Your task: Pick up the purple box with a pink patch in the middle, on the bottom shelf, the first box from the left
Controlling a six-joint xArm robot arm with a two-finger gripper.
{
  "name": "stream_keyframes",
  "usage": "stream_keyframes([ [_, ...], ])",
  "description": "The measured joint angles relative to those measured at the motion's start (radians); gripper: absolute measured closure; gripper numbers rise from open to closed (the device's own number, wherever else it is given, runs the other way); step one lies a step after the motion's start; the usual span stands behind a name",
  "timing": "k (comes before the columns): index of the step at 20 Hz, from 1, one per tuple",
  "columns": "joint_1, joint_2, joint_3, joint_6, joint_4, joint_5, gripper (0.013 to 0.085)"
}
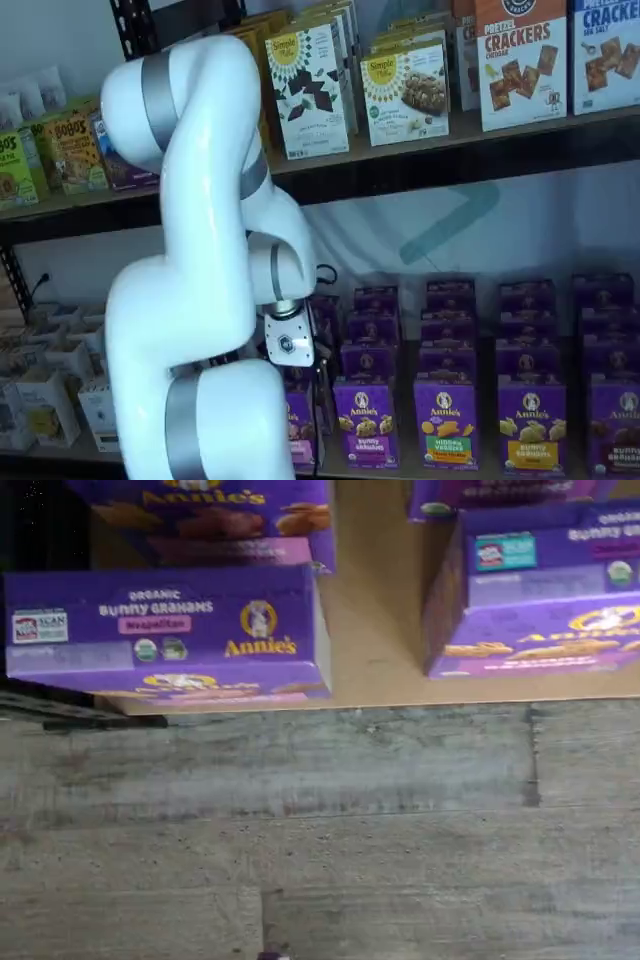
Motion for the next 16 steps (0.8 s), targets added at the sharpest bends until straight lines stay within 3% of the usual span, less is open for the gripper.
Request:
stream_keyframes([
  [4, 0.009, 0.042, -0.038, 0.044, -0.037, -0.006, 0.0130],
  [9, 0.018, 0.085, -0.087, 0.054, -0.038, -0.005, 0.0130],
  [14, 0.021, 0.117, -0.126, 0.027, -0.005, 0.012, 0.0130],
  [16, 0.019, 0.128, -0.139, 0.042, -0.023, 0.017, 0.0130],
])
